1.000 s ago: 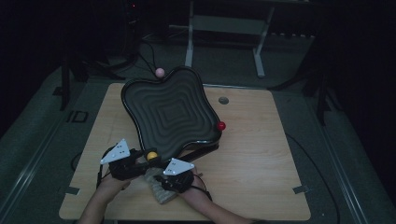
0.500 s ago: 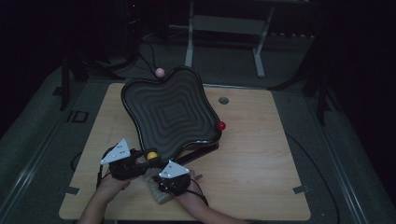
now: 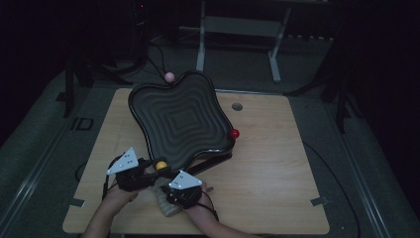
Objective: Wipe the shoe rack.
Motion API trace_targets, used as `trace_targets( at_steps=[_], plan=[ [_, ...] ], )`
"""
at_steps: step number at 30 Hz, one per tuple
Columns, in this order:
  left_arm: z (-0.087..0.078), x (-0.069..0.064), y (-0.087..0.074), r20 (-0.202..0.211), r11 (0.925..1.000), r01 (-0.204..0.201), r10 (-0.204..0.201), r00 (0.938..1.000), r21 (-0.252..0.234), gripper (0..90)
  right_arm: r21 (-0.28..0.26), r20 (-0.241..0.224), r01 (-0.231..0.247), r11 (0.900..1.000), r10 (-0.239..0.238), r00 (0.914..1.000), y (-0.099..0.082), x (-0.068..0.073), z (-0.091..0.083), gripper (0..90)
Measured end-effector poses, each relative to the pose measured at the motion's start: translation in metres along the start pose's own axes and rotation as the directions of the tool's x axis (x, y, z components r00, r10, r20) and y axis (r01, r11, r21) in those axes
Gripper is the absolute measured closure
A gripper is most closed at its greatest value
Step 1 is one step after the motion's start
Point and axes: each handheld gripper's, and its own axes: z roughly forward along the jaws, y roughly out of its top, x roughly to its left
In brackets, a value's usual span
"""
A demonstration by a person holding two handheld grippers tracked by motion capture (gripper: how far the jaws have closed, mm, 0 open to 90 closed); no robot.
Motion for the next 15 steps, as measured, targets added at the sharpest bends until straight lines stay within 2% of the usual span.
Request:
trace_targets(
  at_steps=[2, 4, 8, 9, 10, 11, 14, 15],
  plan=[
    [0.000, 0.000, 0.000, -0.001, 1.0000, 0.001, -0.001, 1.0000, -0.003, 59.6, -0.030, 0.007, -0.017, 0.9994, 0.018, 0.9998, 0.003, 0.000, -0.001, 56.0],
    [0.000, 0.000, 0.000, -0.001, 1.0000, -0.003, 0.003, 1.0000, 0.004, 59.6, -0.016, 0.006, -0.019, 0.9997, 0.019, 0.9998, 0.003, 0.000, 0.003, 57.2],
    [0.000, 0.000, -0.001, -0.003, 1.0000, -0.005, 0.005, 1.0000, -0.003, 59.6, 0.077, -0.016, -0.016, 0.9969, 0.018, 0.9997, -0.005, -0.002, 0.012, 58.3],
    [0.000, 0.000, 0.000, -0.003, 1.0000, -0.005, 0.005, 1.0000, 0.000, 59.6, 0.080, -0.011, 0.003, 0.9968, -0.002, 0.9999, -0.006, -0.001, 0.011, 58.7],
    [0.000, 0.000, 0.000, -0.002, 1.0000, -0.005, 0.005, 1.0000, 0.001, 59.6, 0.083, -0.013, -0.001, 0.9966, 0.002, 0.9999, -0.004, -0.001, 0.009, 58.9],
    [0.000, 0.000, 0.000, -0.003, 1.0000, -0.005, 0.005, 1.0000, -0.001, 59.6, 0.071, -0.020, -0.021, 0.9973, 0.023, 0.9995, -0.002, -0.002, 0.007, 58.8],
    [0.000, 0.000, 0.000, -0.002, 1.0000, -0.002, 0.002, 1.0000, 0.001, 59.7, -0.014, 0.002, -0.008, 0.9999, 0.008, 1.0000, 0.003, -0.001, -0.002, 57.7],
    [0.000, 0.000, 0.000, -0.001, 1.0000, 0.001, -0.001, 1.0000, 0.004, 59.6, -0.018, 0.006, -0.014, 0.9997, 0.014, 0.9999, 0.006, 0.000, -0.001, 57.2]
  ],
)
